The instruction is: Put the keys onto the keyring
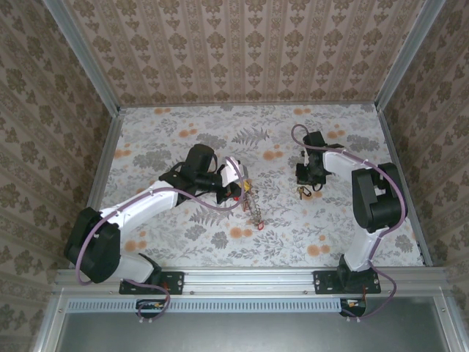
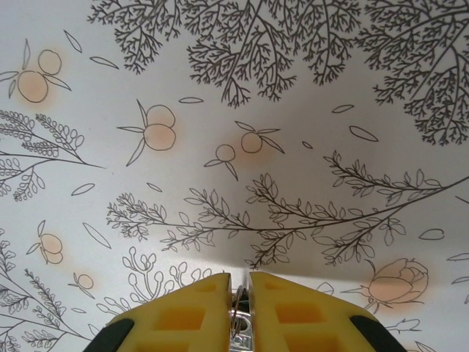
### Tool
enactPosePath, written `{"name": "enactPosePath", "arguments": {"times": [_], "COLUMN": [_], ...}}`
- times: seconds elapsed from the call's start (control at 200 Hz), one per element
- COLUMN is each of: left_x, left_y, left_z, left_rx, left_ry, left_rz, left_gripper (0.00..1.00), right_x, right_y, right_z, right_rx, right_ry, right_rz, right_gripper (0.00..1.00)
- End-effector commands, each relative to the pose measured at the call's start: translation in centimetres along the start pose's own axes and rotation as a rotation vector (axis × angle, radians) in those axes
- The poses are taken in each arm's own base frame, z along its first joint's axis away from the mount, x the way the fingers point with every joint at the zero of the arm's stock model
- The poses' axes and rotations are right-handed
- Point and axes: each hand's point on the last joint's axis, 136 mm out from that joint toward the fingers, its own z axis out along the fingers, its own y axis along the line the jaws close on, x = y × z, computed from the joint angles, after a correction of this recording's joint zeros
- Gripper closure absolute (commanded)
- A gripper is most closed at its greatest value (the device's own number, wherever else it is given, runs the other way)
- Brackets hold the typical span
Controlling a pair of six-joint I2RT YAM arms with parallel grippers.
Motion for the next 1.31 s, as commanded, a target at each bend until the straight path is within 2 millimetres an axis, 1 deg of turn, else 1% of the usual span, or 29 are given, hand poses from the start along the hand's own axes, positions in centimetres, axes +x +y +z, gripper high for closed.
{"name": "enactPosePath", "arguments": {"times": [0.0,0.34,0.575,0.75,0.79,0.84,0.875,0.885,0.9,0.98,1.02,1.085,1.105,1.12,1.18,1.255,1.3], "left_x": [-1.7,-1.7,-1.7,-1.8,-1.8,-1.8,-1.8,-1.8,-1.9,-2.1,-2.3,-2.6,-2.5,-2.6,-2.6,-2.6,-2.7], "left_y": [0.1,0.1,0.0,0.1,0.1,0.3,0.4,0.3,0.4,0.2,0.0,-0.2,-0.2,-0.2,-0.3,-0.4,-0.5], "left_z": [-0.6,-0.7,-0.6,-0.6,-0.6,-0.6,-0.7,-0.6,-0.7,-0.7,-0.8,-0.8,-0.8,-0.8,-0.7,-0.8,-0.8], "left_rx": [0.000,-0.004,0.000,-0.003,-0.006,-0.013,-0.015,-0.013,-0.014,-0.003,0.008,0.022,0.026,0.025,0.030,0.032,0.033], "left_ry": [-0.038,-0.037,-0.035,-0.041,-0.043,-0.046,-0.047,-0.048,-0.049,-0.066,-0.081,-0.102,-0.105,-0.108,-0.111,-0.114,-0.118], "left_rz": [0.024,0.027,0.026,0.025,0.022,0.013,0.008,0.007,0.007,0.000,-0.006,-0.006,-0.009,-0.009,-0.012,-0.010,-0.004], "left_gripper": [1.00,1.00,1.00,1.00,1.00,1.00,1.00,1.00,1.00,1.00,1.00,1.00,1.00,1.00,1.00,1.00,1.00], "right_x": [0.5,0.9,0.7,0.2,0.0,-0.2,0.1,-0.5,-0.6,-0.8,-0.7,-0.2,0.2,0.3,0.9,2.4,3.4], "right_y": [0.2,-0.1,0.1,0.1,0.4,0.9,1.4,1.8,2.2,4.2,5.5,7.7,8.2,8.7,10.0,11.6,12.4], "right_z": [0.2,0.6,0.4,-0.6,-1.1,-2.0,-2.7,-2.9,-3.3,-5.5,-7.1,-9.4,-9.8,-10.9,-13.0,-15.2,-16.1], "right_rx": [0.004,0.028,0.028,0.032,0.017,-0.010,-0.039,-0.056,-0.078,-0.206,-0.283,-0.413,-0.444,-0.469,-0.548,-0.666,-0.717], "right_ry": [0.039,0.058,0.043,-0.004,-0.027,-0.062,-0.075,-0.104,-0.125,-0.228,-0.290,-0.377,-0.391,-0.426,-0.502,-0.578,-0.619], "right_rz": [-0.006,-0.017,-0.023,-0.038,-0.051,-0.077,-0.103,-0.111,-0.125,-0.202,-0.249,-0.356,-0.386,-0.412,-0.495,-0.630,-0.711], "right_gripper": [0.84,0.84,0.88,0.95,0.98,0.99,0.99,0.99,1.00,0.99,0.99,0.98,0.98,0.98,0.98,0.99,0.99]}}
